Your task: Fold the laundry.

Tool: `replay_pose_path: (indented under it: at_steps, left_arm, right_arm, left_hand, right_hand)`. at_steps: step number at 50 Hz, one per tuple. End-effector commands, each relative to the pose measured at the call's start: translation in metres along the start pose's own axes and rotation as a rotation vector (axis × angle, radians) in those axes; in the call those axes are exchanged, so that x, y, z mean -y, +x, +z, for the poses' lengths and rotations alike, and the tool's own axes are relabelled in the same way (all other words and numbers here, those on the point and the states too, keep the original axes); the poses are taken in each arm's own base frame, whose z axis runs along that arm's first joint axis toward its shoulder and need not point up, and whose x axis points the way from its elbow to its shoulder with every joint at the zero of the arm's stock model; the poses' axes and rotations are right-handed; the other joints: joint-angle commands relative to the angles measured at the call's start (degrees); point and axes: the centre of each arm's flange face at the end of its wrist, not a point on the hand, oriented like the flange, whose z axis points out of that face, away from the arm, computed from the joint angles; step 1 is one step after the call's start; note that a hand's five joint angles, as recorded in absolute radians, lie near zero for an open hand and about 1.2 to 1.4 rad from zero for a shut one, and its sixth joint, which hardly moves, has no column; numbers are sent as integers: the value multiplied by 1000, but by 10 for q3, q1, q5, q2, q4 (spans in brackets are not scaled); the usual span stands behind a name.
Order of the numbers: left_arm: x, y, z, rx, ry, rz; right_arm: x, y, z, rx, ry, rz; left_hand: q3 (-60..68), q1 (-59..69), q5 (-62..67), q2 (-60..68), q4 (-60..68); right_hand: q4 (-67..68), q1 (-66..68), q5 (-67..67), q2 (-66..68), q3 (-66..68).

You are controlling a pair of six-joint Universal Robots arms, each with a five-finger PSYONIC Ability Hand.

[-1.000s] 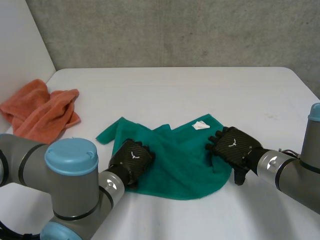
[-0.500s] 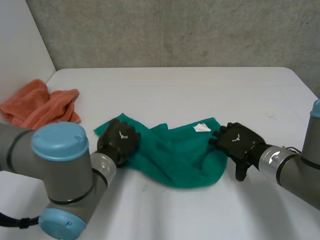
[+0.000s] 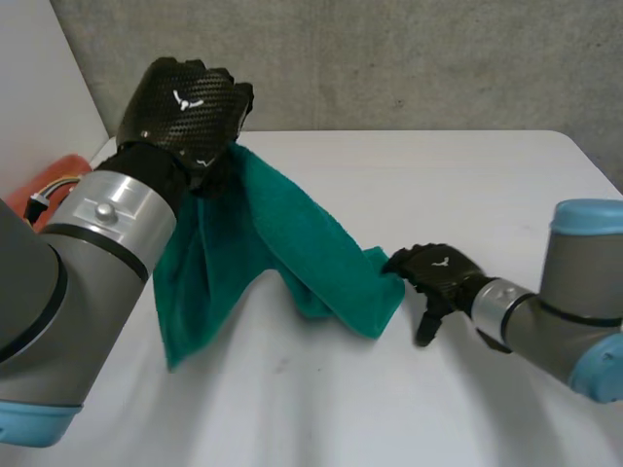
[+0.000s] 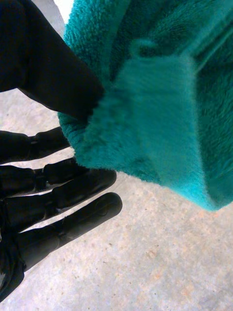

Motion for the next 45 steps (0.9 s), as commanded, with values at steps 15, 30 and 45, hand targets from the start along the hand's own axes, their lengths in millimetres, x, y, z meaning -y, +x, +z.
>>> replay_pose_path:
  at_steps: [15,30,45]
  left_arm:
    - [12,-1,1,-6,7,-43]
    - [1,-25,1,29,-82,-47]
    - [-71,-26,-3,-78,-453,-31]
  right_arm:
    - [8,-75,11,171,57,327]
    - [102,16,-33,-149,240,-50]
    - [139,20,-112,-200,-10,-367]
  left_hand:
    - [118,168,142,115,114]
    - [118,168,142,115,114]
    - [118,168,142,115,114]
  right_hand:
    - [-34,-16,-39,-26,-23]
    - [666,684,661,674,677]
    - [666,684,661,674,677]
